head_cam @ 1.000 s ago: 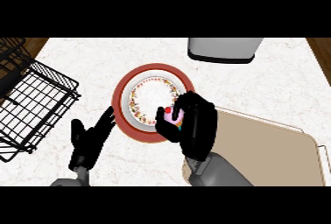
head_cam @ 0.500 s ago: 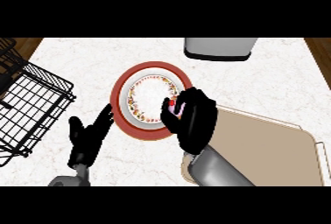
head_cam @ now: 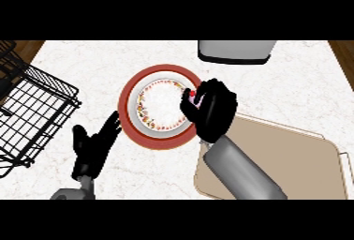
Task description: Pick the cupcake from the tray and place it in the plate
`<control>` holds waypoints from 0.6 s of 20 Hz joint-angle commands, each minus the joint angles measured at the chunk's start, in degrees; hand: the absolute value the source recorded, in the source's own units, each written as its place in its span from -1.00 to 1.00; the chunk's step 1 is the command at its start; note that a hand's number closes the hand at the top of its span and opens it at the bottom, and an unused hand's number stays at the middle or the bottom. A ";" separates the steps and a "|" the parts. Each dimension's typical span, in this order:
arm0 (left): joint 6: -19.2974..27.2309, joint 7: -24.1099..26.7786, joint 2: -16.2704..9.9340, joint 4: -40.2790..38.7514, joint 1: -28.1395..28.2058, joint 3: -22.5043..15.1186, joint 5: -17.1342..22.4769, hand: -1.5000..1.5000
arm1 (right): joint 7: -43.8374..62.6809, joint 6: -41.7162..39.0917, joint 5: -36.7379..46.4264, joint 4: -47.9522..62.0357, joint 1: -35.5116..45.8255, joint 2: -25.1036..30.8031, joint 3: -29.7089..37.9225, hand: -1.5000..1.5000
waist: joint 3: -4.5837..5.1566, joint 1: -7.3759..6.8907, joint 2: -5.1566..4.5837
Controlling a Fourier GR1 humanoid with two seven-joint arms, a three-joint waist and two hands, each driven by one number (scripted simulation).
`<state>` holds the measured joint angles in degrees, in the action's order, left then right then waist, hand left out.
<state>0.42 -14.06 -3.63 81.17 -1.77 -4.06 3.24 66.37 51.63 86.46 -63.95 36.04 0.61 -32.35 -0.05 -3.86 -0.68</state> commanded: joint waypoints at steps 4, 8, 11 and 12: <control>-0.71 0.12 0.12 0.22 -0.75 -0.38 0.18 0.00 | 8.07 -0.72 -13.02 11.42 1.96 -0.58 4.86 -1.00 | -0.01 -0.85 -0.72; -1.17 0.97 0.37 1.08 1.36 -1.21 0.05 0.00 | 1.46 1.89 -27.19 17.46 5.19 -0.59 2.65 -1.00 | -0.10 -1.97 -0.79; -0.52 1.17 0.88 -0.71 -1.06 -0.66 -0.15 0.00 | -6.69 9.45 -35.05 21.47 6.29 -0.60 1.18 -1.00 | -0.13 -1.56 -1.05; -1.37 -1.77 -0.49 -0.64 -3.78 0.60 0.88 0.00 | -7.27 9.96 -37.82 20.49 7.34 -0.60 -0.75 -1.00 | -0.14 -1.51 -0.95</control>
<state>-0.17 -14.08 -3.18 81.11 -2.86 -4.64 3.24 61.89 57.75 58.44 -46.40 40.74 0.17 -30.98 -0.15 -5.25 -1.52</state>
